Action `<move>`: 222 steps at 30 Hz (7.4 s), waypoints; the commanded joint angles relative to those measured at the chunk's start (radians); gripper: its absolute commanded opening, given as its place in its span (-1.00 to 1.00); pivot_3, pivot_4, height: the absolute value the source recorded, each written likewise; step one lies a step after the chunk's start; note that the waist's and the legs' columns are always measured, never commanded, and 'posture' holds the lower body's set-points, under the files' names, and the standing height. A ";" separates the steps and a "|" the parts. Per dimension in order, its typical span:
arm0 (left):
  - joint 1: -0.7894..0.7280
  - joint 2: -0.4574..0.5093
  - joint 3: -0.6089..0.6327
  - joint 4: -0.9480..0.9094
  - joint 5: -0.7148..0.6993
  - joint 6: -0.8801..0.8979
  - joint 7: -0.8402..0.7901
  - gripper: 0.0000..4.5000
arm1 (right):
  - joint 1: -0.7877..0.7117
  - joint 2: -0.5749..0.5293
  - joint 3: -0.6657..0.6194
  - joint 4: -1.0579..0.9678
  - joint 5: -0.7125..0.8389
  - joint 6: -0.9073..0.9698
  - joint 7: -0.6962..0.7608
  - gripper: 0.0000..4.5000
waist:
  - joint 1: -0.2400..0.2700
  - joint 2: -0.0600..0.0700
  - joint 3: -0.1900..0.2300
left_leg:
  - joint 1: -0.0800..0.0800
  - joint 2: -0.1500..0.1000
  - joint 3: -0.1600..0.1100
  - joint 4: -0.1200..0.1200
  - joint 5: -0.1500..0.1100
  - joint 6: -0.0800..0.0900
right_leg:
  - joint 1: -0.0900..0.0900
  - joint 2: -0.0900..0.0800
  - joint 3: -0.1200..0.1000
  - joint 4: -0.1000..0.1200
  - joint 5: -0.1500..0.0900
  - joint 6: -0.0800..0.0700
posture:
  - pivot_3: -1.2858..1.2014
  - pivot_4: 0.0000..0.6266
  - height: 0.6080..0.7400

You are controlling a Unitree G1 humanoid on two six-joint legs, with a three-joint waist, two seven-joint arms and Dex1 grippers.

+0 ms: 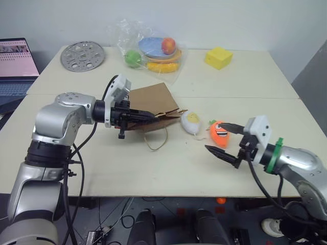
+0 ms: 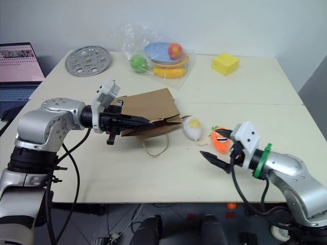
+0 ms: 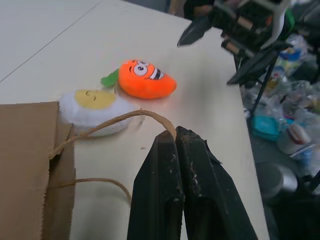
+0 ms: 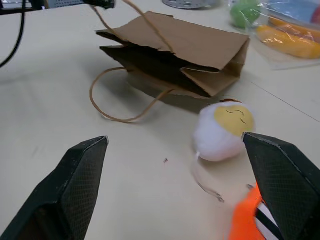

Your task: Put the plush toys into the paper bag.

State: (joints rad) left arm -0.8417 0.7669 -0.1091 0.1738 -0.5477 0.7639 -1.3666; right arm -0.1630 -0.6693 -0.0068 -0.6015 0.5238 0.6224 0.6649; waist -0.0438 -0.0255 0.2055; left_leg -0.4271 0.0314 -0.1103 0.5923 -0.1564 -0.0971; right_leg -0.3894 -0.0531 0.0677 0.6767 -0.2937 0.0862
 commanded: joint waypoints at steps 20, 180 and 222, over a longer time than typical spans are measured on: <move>-0.137 0.014 0.095 0.076 -0.037 0.062 -0.047 -1.00 | -0.587 0.715 0.290 0.936 -0.352 -0.282 -0.267 -0.98 | -0.021 -0.001 0.000 | 0.000 0.000 -0.003 -0.001 0.000 0.000 | -0.001 0.000 -0.002 0.004 0.002 -0.004 | 0.03 -0.52 1.00; -0.282 -0.167 0.296 0.180 -0.326 0.325 0.083 -1.00 | -0.566 0.506 0.353 0.605 -0.231 0.170 -0.190 -0.99 | -0.019 0.000 0.001 | 0.000 0.000 -0.004 -0.004 0.000 -0.001 | -0.001 0.000 -0.004 0.003 0.002 -0.004 | 0.03 -0.52 1.00; -0.226 -0.142 0.254 0.158 -0.297 0.295 0.054 -1.00 | -0.031 0.281 -0.086 -0.032 -0.216 0.387 -0.450 0.98 | -0.019 0.000 0.001 | 0.000 0.000 -0.002 -0.003 0.000 -0.001 | -0.001 0.000 -0.002 0.003 0.000 -0.001 | 0.03 -0.52 1.00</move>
State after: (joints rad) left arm -1.0563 0.6128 0.1338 0.3606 -0.8370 1.0625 -1.3015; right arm -0.1925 -0.3864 -0.0915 -0.5984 0.3233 1.0349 0.2309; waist -0.0625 -0.0259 0.2068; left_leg -0.4269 0.0313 -0.1123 0.5895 -0.1565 -0.0979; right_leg -0.3908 -0.0530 0.0661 0.6792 -0.2937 0.0857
